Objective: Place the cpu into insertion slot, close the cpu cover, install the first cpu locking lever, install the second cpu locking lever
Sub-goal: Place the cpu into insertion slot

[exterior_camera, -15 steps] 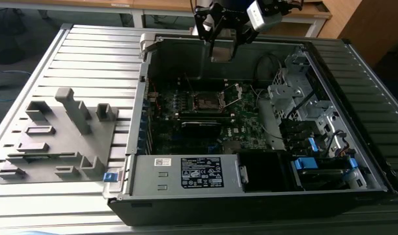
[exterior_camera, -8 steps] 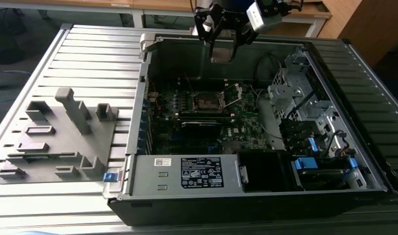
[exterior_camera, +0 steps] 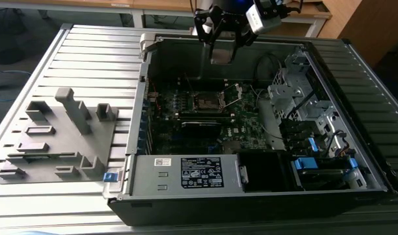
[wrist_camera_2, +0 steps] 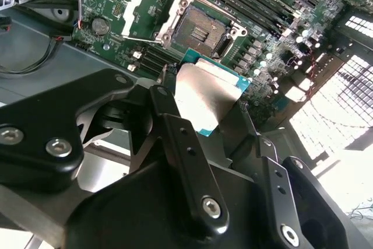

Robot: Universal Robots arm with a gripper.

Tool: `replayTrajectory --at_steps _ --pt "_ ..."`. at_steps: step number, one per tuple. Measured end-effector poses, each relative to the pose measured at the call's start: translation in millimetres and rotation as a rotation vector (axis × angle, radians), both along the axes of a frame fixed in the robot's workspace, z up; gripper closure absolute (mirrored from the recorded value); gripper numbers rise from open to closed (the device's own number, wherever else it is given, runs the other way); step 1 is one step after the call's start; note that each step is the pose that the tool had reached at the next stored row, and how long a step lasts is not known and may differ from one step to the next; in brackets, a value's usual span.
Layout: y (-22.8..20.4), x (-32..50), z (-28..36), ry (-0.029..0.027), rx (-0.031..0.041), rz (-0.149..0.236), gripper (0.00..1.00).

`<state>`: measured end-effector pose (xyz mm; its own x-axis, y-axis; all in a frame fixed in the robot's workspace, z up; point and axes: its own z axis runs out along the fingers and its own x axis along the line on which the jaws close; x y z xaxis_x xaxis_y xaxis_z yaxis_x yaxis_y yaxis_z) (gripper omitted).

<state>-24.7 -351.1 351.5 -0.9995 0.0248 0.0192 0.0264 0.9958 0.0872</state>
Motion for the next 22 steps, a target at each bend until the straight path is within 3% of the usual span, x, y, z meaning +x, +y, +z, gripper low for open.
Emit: replayTrajectory --at_steps 22 --pt "0.0 0.0 -9.0 0.0001 -0.0003 0.000 0.46"
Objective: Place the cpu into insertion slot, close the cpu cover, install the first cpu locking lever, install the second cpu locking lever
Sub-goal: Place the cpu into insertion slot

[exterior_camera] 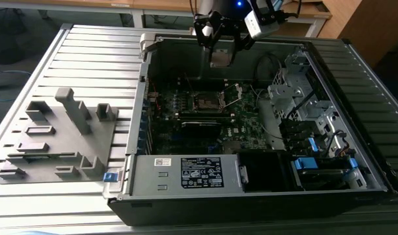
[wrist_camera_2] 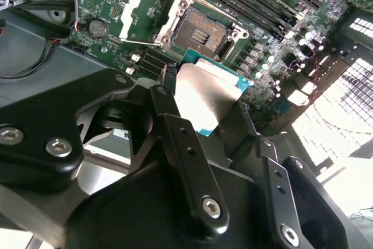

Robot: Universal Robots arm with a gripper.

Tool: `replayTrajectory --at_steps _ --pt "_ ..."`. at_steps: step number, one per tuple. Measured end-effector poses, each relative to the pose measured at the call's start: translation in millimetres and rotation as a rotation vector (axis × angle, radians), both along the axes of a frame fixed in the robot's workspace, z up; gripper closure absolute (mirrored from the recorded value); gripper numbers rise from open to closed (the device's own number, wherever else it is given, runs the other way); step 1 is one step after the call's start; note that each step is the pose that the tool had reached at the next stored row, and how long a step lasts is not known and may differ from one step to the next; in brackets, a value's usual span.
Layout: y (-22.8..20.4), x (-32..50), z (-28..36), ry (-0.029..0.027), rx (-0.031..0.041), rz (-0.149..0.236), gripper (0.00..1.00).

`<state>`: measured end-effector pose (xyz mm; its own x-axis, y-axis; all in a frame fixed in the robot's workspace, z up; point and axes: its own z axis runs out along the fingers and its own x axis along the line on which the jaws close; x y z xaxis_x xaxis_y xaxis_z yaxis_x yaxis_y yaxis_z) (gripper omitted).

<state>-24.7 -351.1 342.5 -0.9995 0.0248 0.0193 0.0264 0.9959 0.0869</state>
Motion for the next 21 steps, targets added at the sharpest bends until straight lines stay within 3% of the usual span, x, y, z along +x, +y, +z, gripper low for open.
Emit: replayTrajectory --at_steps 13,21 --pt "0.0 0.0 -2.0 -0.0001 -0.0011 0.000 0.46" --pt "0.0 0.0 -11.1 -0.0001 -0.0010 0.000 0.46"
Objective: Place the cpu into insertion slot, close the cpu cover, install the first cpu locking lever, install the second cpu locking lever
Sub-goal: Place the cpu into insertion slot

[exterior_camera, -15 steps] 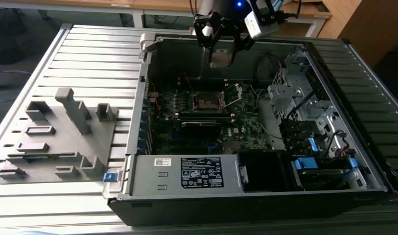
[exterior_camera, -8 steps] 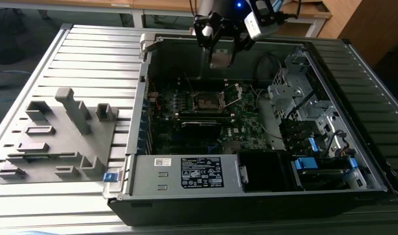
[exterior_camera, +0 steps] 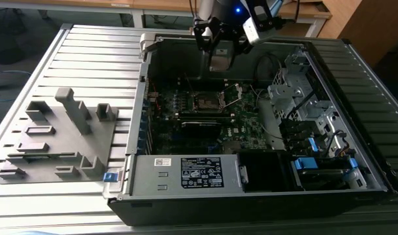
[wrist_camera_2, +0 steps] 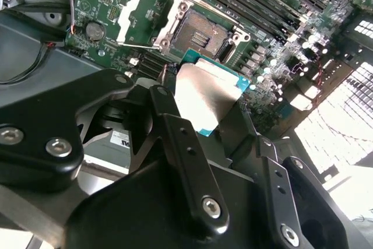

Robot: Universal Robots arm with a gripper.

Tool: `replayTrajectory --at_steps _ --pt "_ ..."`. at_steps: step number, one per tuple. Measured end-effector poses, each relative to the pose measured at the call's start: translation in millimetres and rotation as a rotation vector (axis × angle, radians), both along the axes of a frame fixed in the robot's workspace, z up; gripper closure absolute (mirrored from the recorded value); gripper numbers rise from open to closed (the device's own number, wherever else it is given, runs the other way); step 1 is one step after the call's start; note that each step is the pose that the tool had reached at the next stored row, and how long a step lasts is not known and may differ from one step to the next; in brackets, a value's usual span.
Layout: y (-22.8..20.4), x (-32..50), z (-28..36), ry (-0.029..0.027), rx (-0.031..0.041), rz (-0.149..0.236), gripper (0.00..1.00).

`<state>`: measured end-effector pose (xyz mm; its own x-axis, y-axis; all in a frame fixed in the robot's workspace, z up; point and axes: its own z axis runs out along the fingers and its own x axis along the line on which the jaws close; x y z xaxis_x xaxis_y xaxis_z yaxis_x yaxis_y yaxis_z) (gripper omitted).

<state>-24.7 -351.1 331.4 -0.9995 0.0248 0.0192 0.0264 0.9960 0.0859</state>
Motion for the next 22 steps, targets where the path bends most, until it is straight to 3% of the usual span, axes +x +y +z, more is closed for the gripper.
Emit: replayTrajectory --at_steps 22 --pt "0.0 0.0 -4.5 0.0000 0.0000 0.000 0.46"
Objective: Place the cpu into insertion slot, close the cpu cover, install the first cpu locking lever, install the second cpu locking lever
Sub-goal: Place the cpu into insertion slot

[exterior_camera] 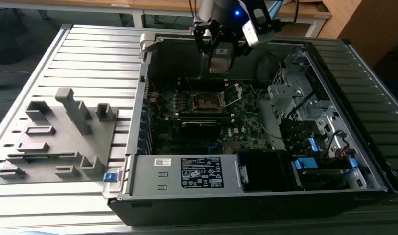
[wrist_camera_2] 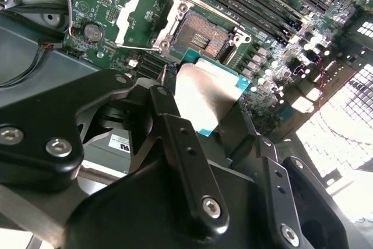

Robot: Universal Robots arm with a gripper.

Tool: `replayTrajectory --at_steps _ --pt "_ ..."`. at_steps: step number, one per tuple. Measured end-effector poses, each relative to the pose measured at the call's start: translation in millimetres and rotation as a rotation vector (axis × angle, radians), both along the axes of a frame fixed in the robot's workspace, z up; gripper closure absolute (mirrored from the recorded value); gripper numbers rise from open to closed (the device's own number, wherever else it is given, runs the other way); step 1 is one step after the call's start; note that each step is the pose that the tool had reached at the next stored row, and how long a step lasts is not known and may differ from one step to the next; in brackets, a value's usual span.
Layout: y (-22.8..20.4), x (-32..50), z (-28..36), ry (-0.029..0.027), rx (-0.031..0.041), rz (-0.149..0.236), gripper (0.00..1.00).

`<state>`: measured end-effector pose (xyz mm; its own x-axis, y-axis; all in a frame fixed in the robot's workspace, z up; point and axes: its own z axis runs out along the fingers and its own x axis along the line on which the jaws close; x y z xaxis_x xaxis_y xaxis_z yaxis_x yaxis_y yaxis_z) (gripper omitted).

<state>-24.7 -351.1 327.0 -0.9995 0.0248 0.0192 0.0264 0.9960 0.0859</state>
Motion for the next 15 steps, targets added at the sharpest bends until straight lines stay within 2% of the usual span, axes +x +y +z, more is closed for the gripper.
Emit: replayTrajectory --at_steps 6,15 --pt "0.0 0.0 -4.6 0.0000 -0.0002 0.000 0.46" --pt "0.0 -0.1 -20.4 0.0001 -0.0012 0.000 0.46"
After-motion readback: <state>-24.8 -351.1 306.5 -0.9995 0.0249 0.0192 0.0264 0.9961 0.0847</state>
